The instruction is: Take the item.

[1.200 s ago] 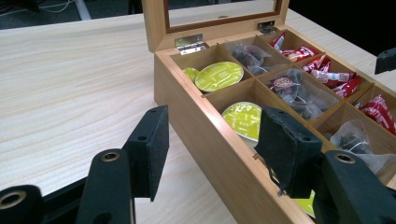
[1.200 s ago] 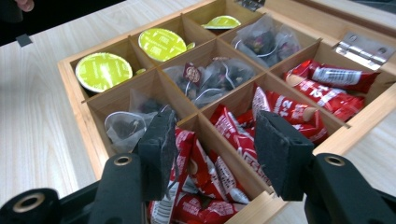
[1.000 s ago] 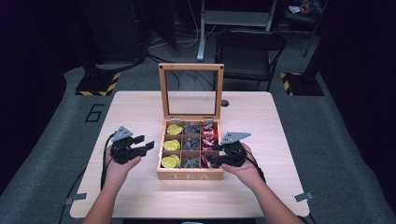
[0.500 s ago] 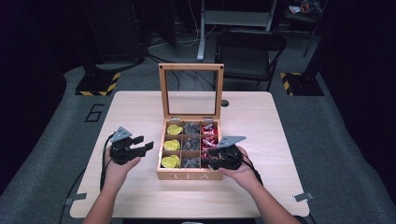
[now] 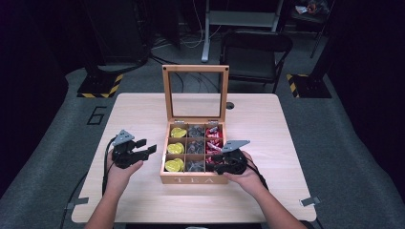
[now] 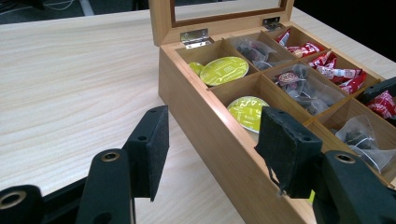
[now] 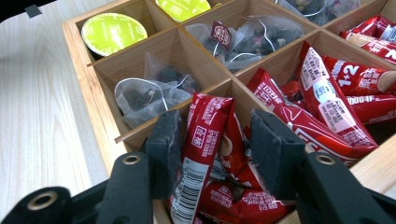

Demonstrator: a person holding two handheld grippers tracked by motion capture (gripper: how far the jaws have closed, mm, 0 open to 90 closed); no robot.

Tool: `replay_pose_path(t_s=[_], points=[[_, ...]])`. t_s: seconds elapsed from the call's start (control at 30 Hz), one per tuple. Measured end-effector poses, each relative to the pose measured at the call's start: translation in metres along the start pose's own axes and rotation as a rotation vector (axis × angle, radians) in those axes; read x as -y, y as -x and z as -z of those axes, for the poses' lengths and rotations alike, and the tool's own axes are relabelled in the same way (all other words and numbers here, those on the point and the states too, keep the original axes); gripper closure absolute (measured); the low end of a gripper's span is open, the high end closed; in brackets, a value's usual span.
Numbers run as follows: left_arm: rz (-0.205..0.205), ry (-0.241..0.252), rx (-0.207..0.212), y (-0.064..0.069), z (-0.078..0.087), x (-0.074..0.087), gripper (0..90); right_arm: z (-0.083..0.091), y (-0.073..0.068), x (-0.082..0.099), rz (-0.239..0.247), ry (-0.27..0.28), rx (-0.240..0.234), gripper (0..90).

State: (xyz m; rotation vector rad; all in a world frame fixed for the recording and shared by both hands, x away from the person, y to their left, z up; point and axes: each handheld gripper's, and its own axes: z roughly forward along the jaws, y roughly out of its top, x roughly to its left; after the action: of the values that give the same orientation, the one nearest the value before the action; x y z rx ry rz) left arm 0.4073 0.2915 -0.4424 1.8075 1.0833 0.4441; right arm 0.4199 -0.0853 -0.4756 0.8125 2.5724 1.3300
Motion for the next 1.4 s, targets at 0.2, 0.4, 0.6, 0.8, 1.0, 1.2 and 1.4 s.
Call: replay_pose_path(t_s=[0.2, 0.4, 0.6, 0.8, 1.0, 1.2, 1.4], points=[[0.000, 0.001, -0.001, 0.000, 0.000, 0.000, 43.6, 0.000, -0.001, 0.001, 0.008, -0.005, 0.006, 56.3], [0.002, 0.002, -0.002, 0.000, 0.000, 0.000, 43.6, 0.000, -0.003, 0.001, 0.022, -0.002, 0.005, 61.7], [0.000, 0.002, 0.000, 0.000, 0.001, 0.000, 43.6, 0.000, -0.002, 0.000, 0.029, 0.005, -0.006, 66.6], [-0.001, 0.004, -0.001, -0.001, 0.001, 0.000, 43.6, 0.002, -0.005, -0.001, 0.058, 0.008, -0.001, 68.9], [-0.002, 0.003, -0.002, 0.000, 0.001, 0.000, 43.7, 0.004, -0.005, -0.002, 0.046, 0.021, 0.002, 69.7], [0.000, 0.006, -0.002, -0.001, 0.001, 0.000, 43.7, 0.008, -0.004, -0.005, 0.038, 0.035, 0.005, 69.9], [0.007, 0.010, -0.007, -0.001, 0.001, 0.000, 43.7, 0.013, -0.004, -0.011, 0.037, 0.054, -0.002, 70.0]])
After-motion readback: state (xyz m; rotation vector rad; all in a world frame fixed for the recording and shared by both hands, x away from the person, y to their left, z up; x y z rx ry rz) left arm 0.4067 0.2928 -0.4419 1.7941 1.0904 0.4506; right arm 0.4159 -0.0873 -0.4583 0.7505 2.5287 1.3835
